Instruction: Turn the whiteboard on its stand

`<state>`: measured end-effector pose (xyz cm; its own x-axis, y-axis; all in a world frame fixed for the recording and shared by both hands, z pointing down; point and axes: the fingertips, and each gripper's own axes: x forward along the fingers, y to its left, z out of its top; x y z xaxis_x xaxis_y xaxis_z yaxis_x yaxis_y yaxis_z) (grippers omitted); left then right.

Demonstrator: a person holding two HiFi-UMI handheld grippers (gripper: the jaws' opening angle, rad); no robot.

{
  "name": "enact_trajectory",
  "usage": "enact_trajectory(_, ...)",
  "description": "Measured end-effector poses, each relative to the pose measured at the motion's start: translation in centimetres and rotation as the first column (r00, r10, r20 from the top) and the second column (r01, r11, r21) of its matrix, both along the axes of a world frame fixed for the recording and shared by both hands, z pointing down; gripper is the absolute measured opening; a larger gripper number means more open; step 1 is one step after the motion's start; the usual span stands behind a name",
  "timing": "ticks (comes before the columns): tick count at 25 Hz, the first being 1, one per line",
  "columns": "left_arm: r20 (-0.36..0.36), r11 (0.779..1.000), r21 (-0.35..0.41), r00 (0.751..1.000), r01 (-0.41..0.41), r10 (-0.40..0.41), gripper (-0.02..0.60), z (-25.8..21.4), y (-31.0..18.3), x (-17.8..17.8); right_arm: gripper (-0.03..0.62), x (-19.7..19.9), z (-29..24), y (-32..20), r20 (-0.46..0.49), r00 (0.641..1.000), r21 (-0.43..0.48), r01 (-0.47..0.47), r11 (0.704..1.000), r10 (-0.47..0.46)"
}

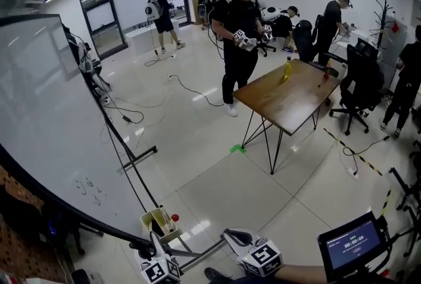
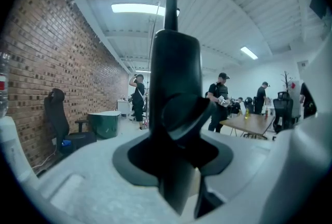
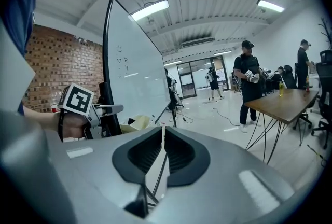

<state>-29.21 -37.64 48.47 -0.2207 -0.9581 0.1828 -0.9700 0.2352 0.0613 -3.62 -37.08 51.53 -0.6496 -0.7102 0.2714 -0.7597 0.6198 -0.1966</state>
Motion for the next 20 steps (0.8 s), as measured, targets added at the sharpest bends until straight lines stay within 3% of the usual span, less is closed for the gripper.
enact_trajectory(5, 0.007, 1.0, 0.015, 1.0, -0.005, 0.005, 0.172, -0.3, 1.7, 0.7, 0.023, 0.7, 2.4, 2.9, 0.032, 0.998, -0.076, 0.059, 0.995, -0.056)
enact_trajectory(8, 0.009, 1.0, 0.017, 1.0, -0.006, 0.005, 0.175, 0.2, 2.2, 1.4, 0.023, 0.1, 1.0, 3.8, 0.048, 0.993, -0.048, 0.108, 0.993, -0.106)
enact_trajectory(12, -0.007, 0.999, 0.018, 0.999, -0.031, 0.031, 0.176, -0.2, 2.1, 4.1, 0.023, 1.4, -2.3, 3.3, 0.041, 0.997, 0.012, 0.064, 0.998, -0.065)
enact_trajectory(20, 0.046, 0.994, 0.042, 0.994, -0.099, 0.097, 0.192, -2.2, 4.6, 7.0, 0.023, -0.8, -2.0, 7.7, -0.024, 0.995, -0.027, 0.096, 0.995, -0.096)
